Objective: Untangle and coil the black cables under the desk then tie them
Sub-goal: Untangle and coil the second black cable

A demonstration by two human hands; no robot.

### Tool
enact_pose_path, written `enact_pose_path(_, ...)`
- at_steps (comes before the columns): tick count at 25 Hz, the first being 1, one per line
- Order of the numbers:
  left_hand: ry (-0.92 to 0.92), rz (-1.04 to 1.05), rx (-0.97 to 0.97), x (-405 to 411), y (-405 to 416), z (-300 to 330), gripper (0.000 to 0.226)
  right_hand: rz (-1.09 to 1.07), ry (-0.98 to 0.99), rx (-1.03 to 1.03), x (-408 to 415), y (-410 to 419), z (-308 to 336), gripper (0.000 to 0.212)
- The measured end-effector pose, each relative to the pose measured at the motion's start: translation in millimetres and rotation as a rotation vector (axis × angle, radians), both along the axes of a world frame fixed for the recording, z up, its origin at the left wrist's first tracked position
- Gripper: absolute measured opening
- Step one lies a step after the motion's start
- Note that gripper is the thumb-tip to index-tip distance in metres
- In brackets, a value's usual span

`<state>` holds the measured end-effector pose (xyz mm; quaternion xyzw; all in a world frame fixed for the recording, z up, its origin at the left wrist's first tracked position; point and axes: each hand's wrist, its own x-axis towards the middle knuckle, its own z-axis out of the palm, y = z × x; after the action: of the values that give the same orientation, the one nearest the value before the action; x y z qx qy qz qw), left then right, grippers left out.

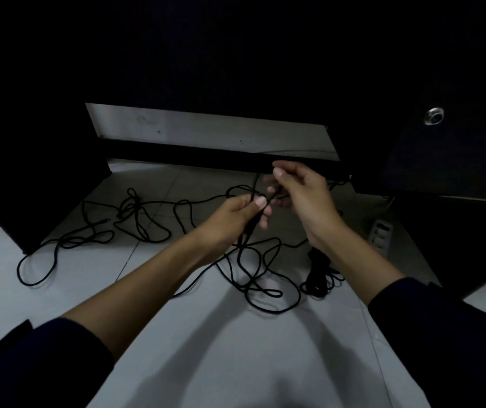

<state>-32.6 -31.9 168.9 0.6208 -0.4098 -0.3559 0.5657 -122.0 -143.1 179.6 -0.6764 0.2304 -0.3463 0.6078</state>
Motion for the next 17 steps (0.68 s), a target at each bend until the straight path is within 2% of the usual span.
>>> enact_pose_path(4, 0.252, 0.107, -0.089, -2, -2, 6, 0.025, 0.337, 0.214, 0.202, -8, 30, -29, 0.053)
enact_pose_path(6, 0.345, 0.153, -0.089, -3, -1, 6, 0.024, 0.491, 0.273, 0.229, -15, 37, -39, 0.049)
enact_pose_path(8, 0.378, 0.184, -0.092, 0, -1, 4, 0.023, 0.552, 0.325, 0.164, -21, 36, -42, 0.04)
enact_pose_path(11, 0.361, 0.212, -0.084, 10, 1, 3, 0.024, 0.542, 0.424, -0.05, -30, 27, -48, 0.032)
enact_pose_path(13, 0.26, 0.203, -0.028, 18, 3, 3, 0.025, 0.526, 0.522, -0.246, -38, 17, -47, 0.018)
enact_pose_path(15, 0.163, 0.168, 0.036, 22, 7, 1, 0.026, 0.48, 0.647, -0.592, -45, 3, -40, 0.012)
enact_pose_path(17, 0.098, 0.125, 0.088, 22, 10, -2, 0.027, 0.447, 0.664, -0.875, -46, -7, -27, 0.011)
